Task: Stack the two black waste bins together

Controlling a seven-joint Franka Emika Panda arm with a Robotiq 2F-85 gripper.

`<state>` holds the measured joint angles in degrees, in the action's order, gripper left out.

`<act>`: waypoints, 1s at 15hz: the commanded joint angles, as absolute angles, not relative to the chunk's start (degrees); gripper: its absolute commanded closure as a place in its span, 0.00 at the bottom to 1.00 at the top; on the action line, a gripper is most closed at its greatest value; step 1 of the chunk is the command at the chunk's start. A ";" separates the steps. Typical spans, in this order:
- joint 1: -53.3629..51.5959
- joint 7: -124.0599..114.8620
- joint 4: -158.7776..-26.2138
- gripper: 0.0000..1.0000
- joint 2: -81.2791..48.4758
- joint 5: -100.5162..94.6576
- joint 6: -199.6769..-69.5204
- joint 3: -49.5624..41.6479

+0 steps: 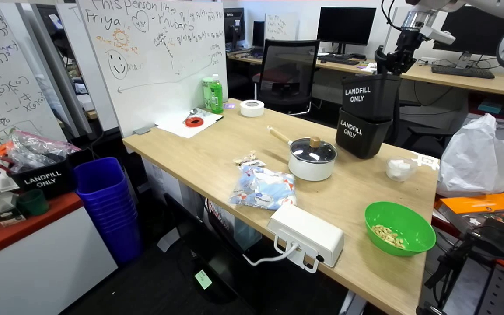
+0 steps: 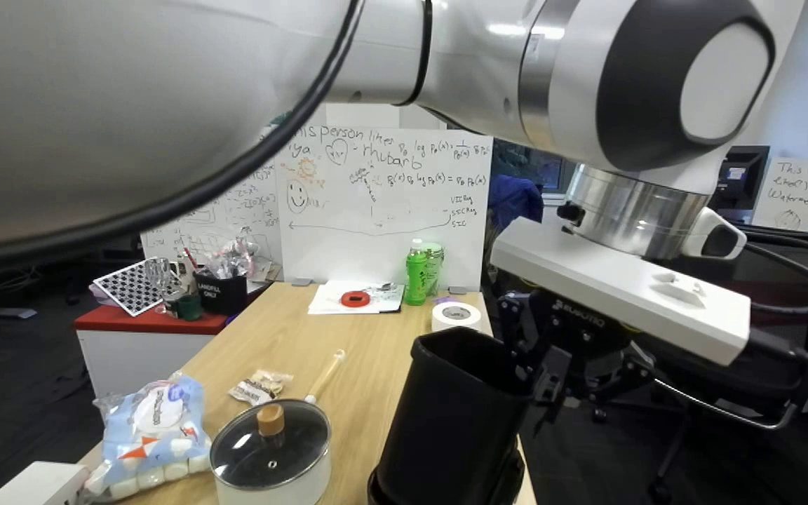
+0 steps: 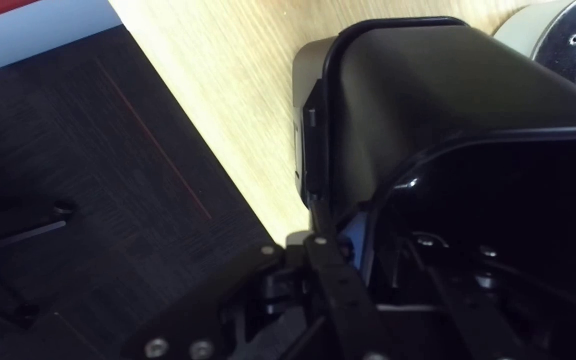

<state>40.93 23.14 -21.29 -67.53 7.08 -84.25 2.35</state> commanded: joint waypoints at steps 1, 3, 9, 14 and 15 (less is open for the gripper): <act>41.16 21.73 -20.57 0.44 -68.29 7.74 -84.68 2.58; 41.33 20.50 -20.32 0.30 -68.48 8.34 -85.24 2.98; 41.23 18.35 -21.33 0.00 -67.17 8.23 -86.20 2.75; 40.99 18.88 -22.02 0.00 -65.47 7.35 -81.28 2.22; 40.96 19.47 -22.18 0.00 -64.97 7.13 -79.48 2.11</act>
